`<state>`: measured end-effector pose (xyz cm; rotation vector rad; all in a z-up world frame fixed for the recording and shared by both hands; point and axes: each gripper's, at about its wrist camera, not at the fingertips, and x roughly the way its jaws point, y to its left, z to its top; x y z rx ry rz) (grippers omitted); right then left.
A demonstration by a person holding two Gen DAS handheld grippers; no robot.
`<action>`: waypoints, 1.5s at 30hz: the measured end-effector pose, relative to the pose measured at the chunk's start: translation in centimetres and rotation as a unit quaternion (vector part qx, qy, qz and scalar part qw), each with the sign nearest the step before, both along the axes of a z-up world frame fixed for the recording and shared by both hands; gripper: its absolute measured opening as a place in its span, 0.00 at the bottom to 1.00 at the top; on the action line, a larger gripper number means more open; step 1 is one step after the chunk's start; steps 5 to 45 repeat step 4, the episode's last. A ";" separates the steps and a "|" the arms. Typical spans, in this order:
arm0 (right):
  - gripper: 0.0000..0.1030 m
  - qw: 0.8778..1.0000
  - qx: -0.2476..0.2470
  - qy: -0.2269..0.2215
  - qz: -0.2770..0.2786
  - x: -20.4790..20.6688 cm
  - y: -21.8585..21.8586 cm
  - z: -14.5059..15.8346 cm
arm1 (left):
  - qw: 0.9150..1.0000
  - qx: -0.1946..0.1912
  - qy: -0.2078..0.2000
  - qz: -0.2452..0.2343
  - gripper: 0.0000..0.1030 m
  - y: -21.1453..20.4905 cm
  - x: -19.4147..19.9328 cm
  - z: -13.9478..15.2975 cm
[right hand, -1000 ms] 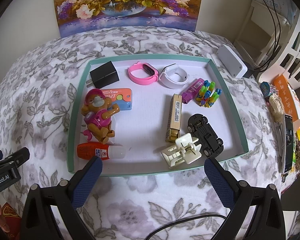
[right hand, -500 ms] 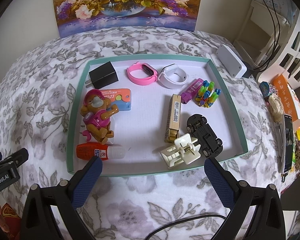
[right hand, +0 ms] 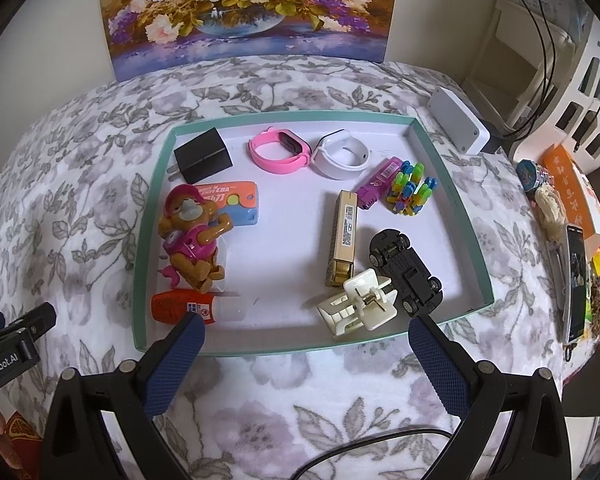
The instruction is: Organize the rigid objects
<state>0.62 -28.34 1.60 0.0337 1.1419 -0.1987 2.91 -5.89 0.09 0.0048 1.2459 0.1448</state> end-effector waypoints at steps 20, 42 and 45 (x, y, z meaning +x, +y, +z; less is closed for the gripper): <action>1.00 1.000 0.000 0.000 0.000 0.0 0.0 0.0 | 1.000 -0.002 0.001 0.001 0.95 0.0 0.1 0.0; 1.00 1.000 0.000 0.000 0.000 0.0 0.0 0.0 | 1.000 -0.002 0.001 0.001 0.95 0.0 0.1 0.0; 1.00 1.000 0.000 0.000 0.000 0.0 0.0 0.0 | 1.000 -0.002 0.001 0.001 0.95 0.0 0.1 0.0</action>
